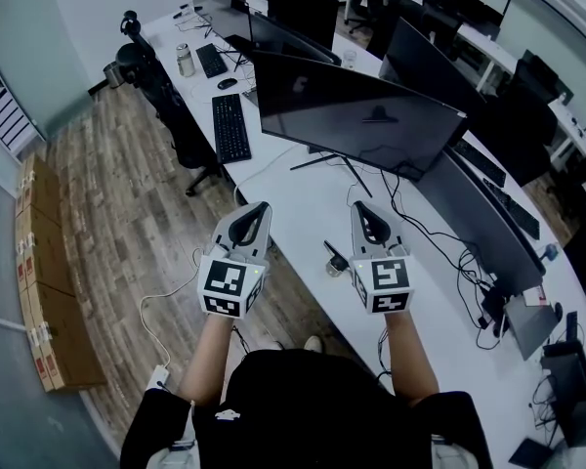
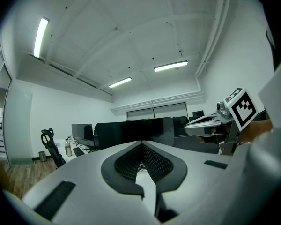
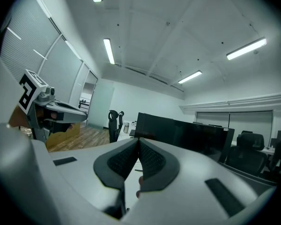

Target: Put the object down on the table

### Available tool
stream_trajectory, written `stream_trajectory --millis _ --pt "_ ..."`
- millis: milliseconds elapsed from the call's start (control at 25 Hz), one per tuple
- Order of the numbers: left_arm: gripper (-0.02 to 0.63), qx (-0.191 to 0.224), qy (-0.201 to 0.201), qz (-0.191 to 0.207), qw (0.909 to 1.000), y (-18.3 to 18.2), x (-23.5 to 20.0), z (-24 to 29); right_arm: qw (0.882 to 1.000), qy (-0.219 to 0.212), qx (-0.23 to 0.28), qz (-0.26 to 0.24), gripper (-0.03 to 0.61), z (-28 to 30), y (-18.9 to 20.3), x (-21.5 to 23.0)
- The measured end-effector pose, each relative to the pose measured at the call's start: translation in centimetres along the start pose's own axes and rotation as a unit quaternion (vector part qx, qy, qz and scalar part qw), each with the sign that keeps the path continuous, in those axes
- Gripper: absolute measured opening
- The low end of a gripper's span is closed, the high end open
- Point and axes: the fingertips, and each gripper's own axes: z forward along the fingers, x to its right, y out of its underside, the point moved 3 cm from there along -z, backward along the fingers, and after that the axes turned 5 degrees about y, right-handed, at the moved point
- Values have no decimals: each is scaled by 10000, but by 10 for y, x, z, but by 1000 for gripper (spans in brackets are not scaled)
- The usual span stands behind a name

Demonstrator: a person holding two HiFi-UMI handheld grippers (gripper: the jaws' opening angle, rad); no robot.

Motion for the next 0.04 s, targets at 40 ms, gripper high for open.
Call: stream_trajectory --millis 40 --pt "14 3 -1 3 10000 0 0 0 10000 -7 6 3 23 0 0 0"
